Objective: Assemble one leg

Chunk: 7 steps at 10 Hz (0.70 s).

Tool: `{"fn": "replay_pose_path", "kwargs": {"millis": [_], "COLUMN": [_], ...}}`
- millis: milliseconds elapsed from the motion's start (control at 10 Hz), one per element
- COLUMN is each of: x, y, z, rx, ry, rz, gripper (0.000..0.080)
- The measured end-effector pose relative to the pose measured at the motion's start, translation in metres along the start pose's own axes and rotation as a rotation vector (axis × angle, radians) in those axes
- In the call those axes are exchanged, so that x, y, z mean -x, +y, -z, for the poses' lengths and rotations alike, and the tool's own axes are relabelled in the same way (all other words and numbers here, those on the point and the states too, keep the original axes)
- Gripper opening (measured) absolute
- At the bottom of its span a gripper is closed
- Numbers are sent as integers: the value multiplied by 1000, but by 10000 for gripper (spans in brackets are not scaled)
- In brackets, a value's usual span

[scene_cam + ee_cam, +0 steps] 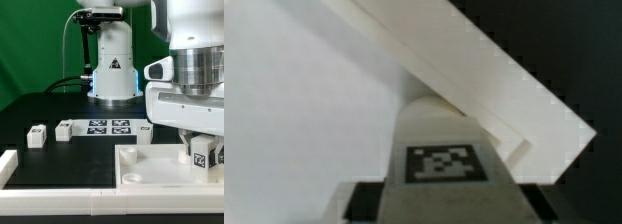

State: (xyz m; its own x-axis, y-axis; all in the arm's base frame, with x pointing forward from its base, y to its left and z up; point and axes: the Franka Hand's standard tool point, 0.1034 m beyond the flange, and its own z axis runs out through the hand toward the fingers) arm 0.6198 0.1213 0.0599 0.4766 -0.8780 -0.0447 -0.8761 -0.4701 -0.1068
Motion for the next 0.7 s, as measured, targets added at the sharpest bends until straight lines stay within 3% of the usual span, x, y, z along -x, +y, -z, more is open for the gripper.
{"fn": "replay_pose_path", "kwargs": {"millis": [300,400,500,600,700], "x": [2,2,2,2,2], "y": [-1,0,0,-1,-1], "z": [0,0,0,0,0], "rx": [-4,-4,-4,-4,-4], "ry": [-13,-13,-13,-13,-12], "rz": [-289,-250,-213,-212,-146], "gripper": [290,290,341,510,510]}}
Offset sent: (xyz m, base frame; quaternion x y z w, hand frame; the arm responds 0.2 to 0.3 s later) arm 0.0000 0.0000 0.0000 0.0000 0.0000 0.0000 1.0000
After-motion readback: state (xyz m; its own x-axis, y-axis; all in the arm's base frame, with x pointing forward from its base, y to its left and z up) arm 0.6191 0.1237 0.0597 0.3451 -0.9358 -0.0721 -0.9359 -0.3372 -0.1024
